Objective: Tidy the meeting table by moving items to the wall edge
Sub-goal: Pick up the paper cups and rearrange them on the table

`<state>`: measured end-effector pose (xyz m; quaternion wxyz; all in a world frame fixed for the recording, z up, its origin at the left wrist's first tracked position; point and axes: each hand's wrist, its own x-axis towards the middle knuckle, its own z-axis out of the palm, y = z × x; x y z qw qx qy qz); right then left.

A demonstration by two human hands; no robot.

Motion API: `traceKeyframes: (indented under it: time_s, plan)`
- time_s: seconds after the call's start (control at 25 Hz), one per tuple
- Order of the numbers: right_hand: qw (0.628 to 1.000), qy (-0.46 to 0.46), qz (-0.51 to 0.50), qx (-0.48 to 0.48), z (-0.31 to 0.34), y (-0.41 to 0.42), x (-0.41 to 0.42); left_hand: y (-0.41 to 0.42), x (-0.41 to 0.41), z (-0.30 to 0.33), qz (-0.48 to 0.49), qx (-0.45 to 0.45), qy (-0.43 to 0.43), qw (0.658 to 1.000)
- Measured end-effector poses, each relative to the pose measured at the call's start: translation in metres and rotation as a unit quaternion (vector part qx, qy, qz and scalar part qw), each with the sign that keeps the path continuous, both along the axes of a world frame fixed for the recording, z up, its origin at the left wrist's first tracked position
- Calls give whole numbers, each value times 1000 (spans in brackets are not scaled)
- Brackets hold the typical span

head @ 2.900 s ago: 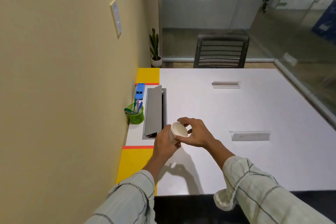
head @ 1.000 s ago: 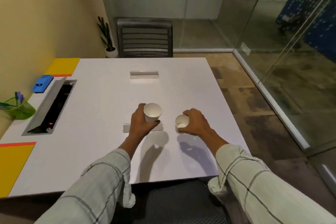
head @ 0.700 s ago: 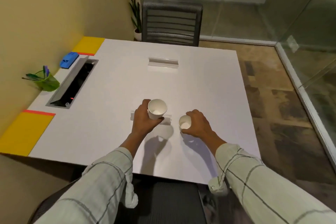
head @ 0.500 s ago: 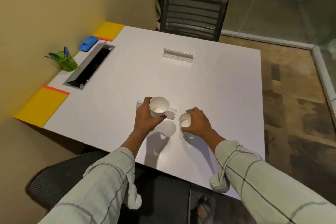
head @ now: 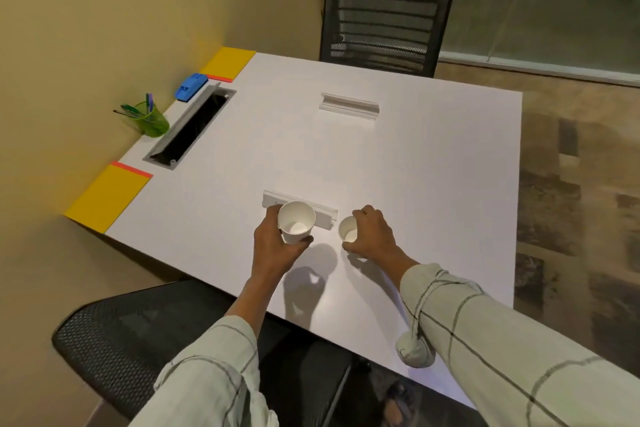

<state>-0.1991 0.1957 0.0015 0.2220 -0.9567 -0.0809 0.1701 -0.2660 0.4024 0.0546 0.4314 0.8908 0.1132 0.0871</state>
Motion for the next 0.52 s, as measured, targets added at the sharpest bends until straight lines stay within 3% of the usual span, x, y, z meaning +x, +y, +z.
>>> traceKeyframes:
  time_s: [0.32,0.52]
  plan:
    - [1000,-6,5,13,1,-4,0,-10,-3,-4,-3,-5,1,1000]
    - [991,-56,62,103,32,-21,-9,-24,-8,4,-26,-20,7,999]
